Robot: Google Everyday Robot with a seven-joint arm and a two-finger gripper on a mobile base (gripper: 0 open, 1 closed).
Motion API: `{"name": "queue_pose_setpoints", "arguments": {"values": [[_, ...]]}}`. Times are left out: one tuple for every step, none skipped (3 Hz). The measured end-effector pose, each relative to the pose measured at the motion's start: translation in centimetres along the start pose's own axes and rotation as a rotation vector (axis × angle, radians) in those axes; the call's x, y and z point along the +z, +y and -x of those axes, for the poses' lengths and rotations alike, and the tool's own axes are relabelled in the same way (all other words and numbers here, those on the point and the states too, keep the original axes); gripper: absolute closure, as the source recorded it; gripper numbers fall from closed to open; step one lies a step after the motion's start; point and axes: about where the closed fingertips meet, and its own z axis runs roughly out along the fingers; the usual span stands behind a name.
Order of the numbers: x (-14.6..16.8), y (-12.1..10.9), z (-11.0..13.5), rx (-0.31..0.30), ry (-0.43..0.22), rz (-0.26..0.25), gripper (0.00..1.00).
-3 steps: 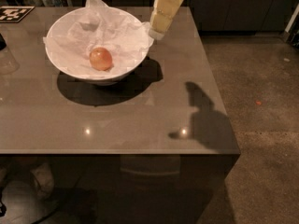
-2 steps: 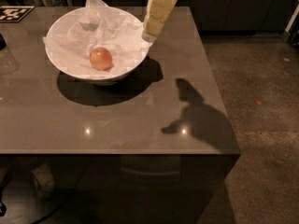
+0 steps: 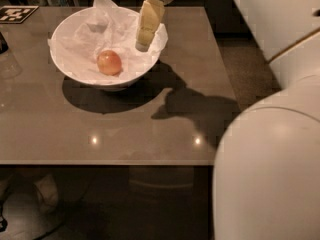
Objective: Pick apple from white bowl
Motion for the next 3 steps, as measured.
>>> {"name": "queue_pose_setpoints", "arguments": {"values": [[0.3,-0.6,0.4,0.001,-0.016,-0.014,0.00],[1.6,-0.9,1.5,-0.013,-0.054,0.005,0.00],[4.8,-1.1,4.1,-0.049,-0.071,0.047,0.00]]}}
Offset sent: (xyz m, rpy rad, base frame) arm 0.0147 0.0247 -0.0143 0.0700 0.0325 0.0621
